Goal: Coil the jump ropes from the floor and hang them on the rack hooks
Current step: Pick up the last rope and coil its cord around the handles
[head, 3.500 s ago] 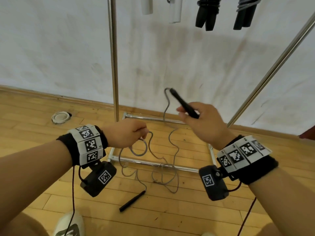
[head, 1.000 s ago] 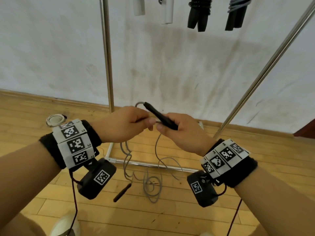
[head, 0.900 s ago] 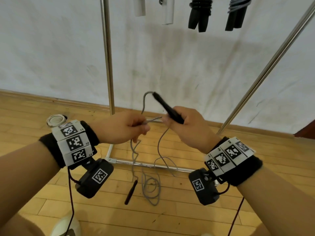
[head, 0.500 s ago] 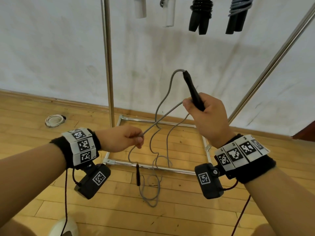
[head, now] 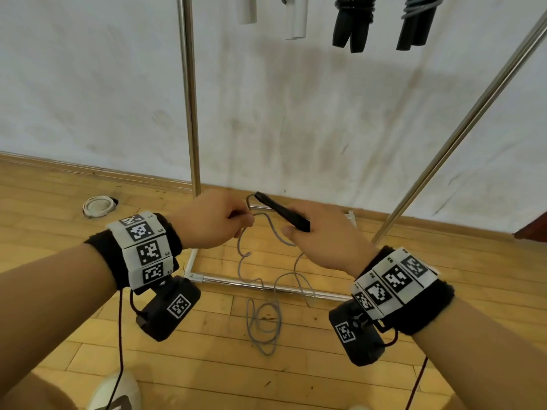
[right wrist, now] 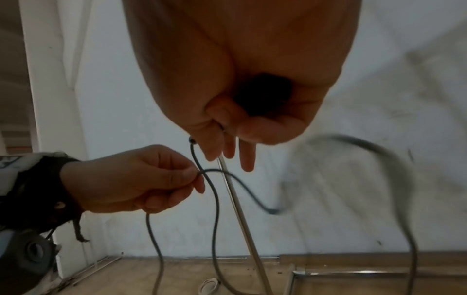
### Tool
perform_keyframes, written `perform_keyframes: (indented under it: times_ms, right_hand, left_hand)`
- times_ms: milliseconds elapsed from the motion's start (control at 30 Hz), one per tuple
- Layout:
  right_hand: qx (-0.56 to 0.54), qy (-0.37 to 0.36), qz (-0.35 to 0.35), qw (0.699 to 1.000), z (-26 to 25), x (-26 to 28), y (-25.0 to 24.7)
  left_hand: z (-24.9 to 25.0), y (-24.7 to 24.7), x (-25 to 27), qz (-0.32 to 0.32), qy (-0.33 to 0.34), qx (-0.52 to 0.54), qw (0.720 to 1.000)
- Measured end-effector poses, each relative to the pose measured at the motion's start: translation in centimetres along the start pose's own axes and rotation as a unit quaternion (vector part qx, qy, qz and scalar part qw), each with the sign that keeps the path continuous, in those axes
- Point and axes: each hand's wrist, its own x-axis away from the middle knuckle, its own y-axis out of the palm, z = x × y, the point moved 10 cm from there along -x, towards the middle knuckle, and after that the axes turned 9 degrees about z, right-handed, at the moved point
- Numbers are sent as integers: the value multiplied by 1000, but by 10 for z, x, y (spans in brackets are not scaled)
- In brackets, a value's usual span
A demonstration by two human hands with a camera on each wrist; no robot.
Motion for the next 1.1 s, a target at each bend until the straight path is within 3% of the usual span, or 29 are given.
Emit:
perform_keyframes:
  times_ms: [100,200,267,467,633,800,933,1000,1100]
  right_hand:
    - [-41,-17,-6,999,-14,-1,5]
    - [-58,-14,7,998,-17,-4,1]
    - [-56,-5,53,997,-15,-8,-14]
    - [-100,9,182,978,-4,-9,-62]
    - [-209,26,307,928,20,-5,-110]
    - [-171,68,311,933,50,-4,-114]
    - [-140,93,298,940,64,-2,-109]
    - [-156,108,267,945,65,-1,-97]
    - [-219,142,167,951,60,1,-63]
  left_hand:
    - [24,5,10,-32,26,29,999]
    - [31,-4,9,17,24,67,997]
    - [26,-6,8,23,22,68,997]
    - [-5,27,19,-101,8,51,994]
    - [-31,56,28,-160,-2,-30,987]
    - [-45,61,32,-176,-16,-14,984]
    - [-43,48,22,-122,-32,-13,992]
    - [-37,36,16,-83,-36,5,996]
    - [-26,15,8,-25,-41,56,997]
